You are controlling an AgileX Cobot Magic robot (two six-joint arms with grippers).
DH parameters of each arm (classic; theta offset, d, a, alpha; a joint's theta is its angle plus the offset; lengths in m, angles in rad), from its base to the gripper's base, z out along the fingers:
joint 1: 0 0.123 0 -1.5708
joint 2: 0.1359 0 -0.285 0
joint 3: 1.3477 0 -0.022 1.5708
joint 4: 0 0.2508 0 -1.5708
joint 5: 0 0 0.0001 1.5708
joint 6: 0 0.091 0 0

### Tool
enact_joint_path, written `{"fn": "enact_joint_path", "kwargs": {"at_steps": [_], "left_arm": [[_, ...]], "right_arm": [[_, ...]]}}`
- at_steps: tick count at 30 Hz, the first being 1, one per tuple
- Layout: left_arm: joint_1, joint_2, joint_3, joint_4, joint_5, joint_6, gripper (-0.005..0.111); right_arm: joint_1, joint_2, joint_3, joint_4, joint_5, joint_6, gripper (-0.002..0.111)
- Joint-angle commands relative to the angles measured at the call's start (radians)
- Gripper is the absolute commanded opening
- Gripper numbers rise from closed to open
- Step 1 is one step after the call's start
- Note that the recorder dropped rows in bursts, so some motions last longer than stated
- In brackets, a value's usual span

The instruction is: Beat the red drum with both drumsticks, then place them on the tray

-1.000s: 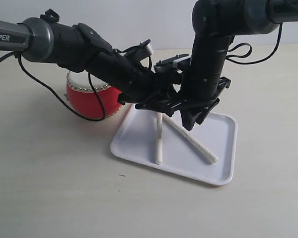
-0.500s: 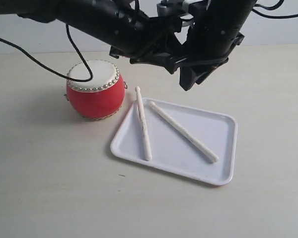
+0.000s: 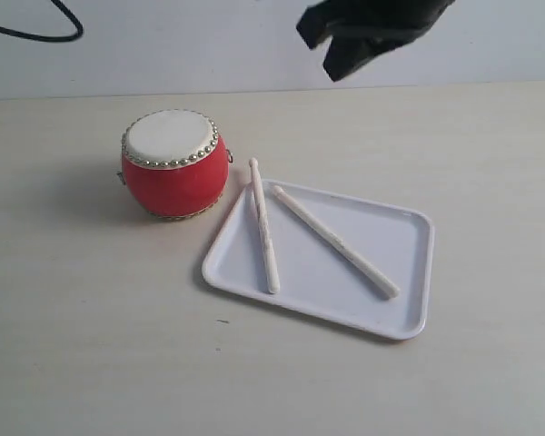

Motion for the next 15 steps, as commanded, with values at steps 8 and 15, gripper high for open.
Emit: {"fn": "enact_joint_path", "kwargs": {"at_steps": [8, 15], "left_arm": [[-0.006, -0.329, 0.000, 0.372, 0.030, -0.236, 0.000], [-0.006, -0.615, 0.104, 0.421, 0.010, -0.281, 0.000]], "right_arm": [[0.001, -0.275, -0.003, 0.168, -0.113, -0.086, 0.000], [0.001, -0.480, -0.003, 0.223, -0.123, -0.082, 0.000]]}}
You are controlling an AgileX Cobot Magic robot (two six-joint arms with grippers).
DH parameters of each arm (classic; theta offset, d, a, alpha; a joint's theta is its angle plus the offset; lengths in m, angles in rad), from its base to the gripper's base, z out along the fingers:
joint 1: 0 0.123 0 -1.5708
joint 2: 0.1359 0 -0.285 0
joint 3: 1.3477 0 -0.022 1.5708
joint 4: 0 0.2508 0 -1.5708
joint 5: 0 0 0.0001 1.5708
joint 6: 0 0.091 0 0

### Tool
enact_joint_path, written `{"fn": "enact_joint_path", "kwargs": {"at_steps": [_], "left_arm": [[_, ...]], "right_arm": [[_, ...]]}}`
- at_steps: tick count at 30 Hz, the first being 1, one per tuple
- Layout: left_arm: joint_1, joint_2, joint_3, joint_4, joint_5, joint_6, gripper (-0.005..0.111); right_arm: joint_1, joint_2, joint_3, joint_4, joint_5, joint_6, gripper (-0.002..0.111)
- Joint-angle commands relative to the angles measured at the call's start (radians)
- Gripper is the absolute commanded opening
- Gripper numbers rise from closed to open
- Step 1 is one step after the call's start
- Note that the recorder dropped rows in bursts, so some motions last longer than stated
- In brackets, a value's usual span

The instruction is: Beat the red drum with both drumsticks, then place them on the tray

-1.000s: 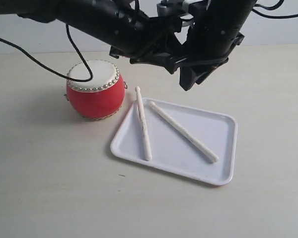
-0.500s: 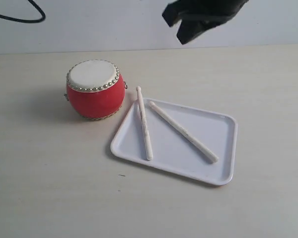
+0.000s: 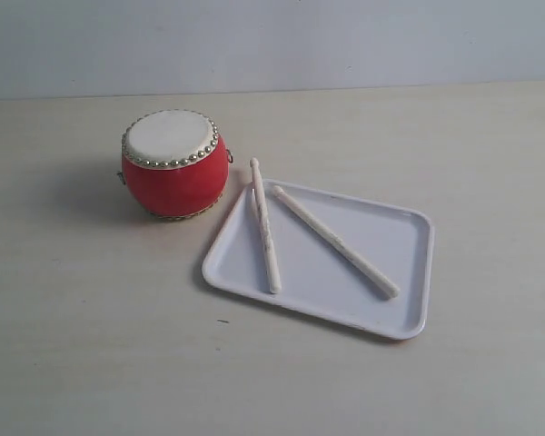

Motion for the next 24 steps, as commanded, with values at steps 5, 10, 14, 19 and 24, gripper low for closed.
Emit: {"fn": "enact_joint_path", "kwargs": {"at_steps": [5, 10, 14, 19, 24], "left_arm": [[-0.006, -0.377, 0.187, 0.012, -0.052, -0.068, 0.000], [-0.006, -0.621, 0.369, -0.035, -0.125, -0.085, 0.000], [-0.002, -0.831, 0.508, -0.079, -0.166, -0.090, 0.000], [0.018, -0.997, 0.646, -0.186, -0.169, -0.060, 0.000], [0.061, -1.119, 0.753, -0.212, -0.054, -0.056, 0.000]], "right_arm": [[0.001, -0.253, -0.001, 0.105, -0.011, -0.011, 0.000], [0.003, -0.408, 0.044, 0.223, -0.013, -0.086, 0.000], [0.003, -0.549, 0.134, 0.281, -0.018, -0.123, 0.000], [0.003, -0.728, 0.308, 0.311, -0.090, -0.158, 0.000], [0.003, -0.908, 0.497, 0.307, -0.113, -0.177, 0.000]]}}
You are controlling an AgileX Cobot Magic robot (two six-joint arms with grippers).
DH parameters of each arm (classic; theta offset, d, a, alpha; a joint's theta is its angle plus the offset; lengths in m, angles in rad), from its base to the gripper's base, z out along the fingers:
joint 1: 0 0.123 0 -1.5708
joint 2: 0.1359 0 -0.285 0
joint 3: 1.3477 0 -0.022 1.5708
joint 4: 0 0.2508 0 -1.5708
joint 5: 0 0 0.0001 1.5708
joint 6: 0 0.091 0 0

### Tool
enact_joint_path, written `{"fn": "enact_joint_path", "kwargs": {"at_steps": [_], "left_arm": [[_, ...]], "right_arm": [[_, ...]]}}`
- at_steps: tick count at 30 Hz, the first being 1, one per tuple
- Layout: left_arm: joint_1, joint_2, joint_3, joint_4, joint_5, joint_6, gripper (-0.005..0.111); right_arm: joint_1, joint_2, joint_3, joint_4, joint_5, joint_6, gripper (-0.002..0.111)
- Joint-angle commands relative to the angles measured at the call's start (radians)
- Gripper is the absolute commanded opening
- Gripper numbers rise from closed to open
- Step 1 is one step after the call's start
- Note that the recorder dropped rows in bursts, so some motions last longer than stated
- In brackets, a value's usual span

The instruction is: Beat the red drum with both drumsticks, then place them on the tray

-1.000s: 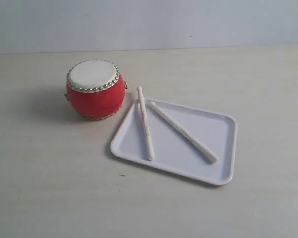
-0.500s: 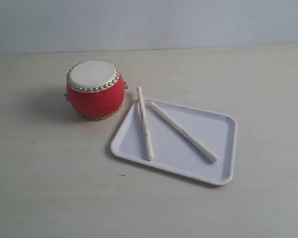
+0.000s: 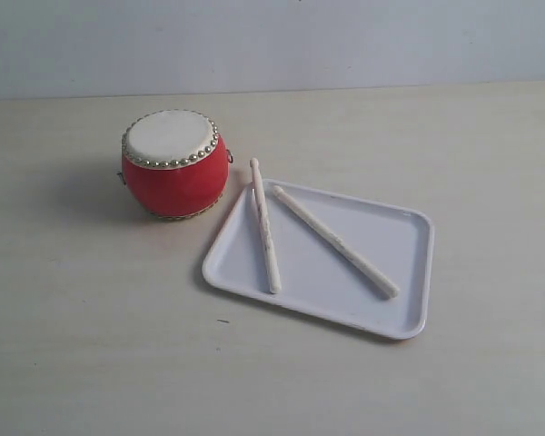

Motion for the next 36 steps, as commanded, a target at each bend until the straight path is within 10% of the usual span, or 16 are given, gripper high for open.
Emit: {"fn": "enact_joint_path", "kwargs": {"at_steps": [1, 18, 36], "left_arm": [[0.042, -0.083, 0.086, -0.032, 0.095, 0.008, 0.000], [0.211, -0.083, 0.323, -0.362, 0.173, 0.291, 0.000], [0.215, -0.083, 0.568, -0.441, 0.078, 0.291, 0.000]], "right_arm": [[0.001, -0.160, 0.172, -0.002, -0.037, -0.028, 0.000], [-0.003, -0.487, 0.675, 0.085, -0.304, 0.008, 0.000], [-0.003, -0.487, 0.974, 0.093, -0.476, -0.043, 0.000]]}}
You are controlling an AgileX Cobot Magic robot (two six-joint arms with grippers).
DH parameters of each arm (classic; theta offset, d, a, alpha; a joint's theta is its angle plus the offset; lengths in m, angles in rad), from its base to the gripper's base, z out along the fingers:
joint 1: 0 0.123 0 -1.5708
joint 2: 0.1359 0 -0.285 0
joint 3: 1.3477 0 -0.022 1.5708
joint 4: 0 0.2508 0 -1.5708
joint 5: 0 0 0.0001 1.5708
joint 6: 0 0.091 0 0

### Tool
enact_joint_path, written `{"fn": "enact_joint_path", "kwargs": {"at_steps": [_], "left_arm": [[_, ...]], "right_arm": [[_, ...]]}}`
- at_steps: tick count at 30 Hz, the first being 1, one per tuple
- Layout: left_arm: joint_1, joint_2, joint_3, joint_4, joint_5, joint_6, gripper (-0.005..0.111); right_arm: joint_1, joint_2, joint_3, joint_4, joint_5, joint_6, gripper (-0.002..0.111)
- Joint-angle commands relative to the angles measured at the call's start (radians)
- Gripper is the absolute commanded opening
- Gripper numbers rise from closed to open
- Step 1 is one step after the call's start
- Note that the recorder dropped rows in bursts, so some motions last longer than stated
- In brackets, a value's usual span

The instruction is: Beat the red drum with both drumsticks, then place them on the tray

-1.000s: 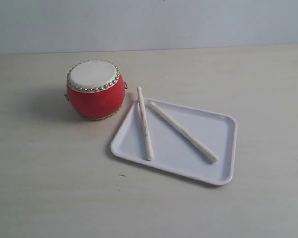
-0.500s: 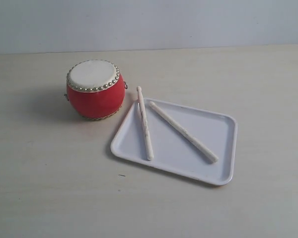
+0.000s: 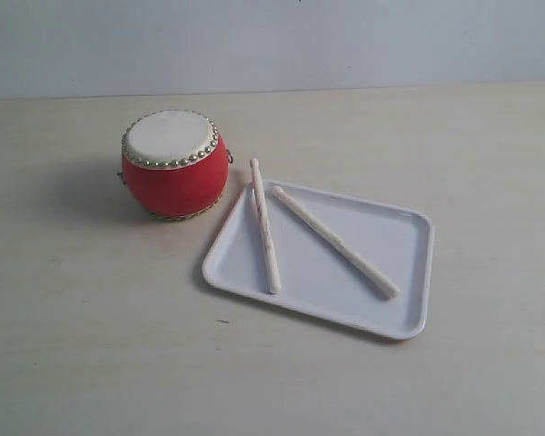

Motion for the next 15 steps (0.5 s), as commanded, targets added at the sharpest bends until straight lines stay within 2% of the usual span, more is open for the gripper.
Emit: {"fn": "enact_joint_path", "kwargs": {"at_steps": [1, 5, 11, 15], "left_arm": [[0.003, -0.004, 0.051, -0.014, -0.021, 0.005, 0.000], [0.003, -0.004, 0.126, -0.012, -0.037, 0.064, 0.000], [0.003, -0.004, 0.254, -0.036, -0.177, 0.063, 0.000], [0.003, -0.004, 0.262, -0.019, -0.231, 0.072, 0.000]], "right_arm": [[-0.004, -0.004, 0.074, 0.029, -0.068, -0.011, 0.000], [-0.004, -0.004, 0.121, 0.029, -0.117, -0.011, 0.000], [-0.004, -0.004, 0.171, 0.044, -0.160, -0.011, 0.000], [-0.004, -0.004, 0.198, 0.044, -0.173, -0.011, 0.000]]}}
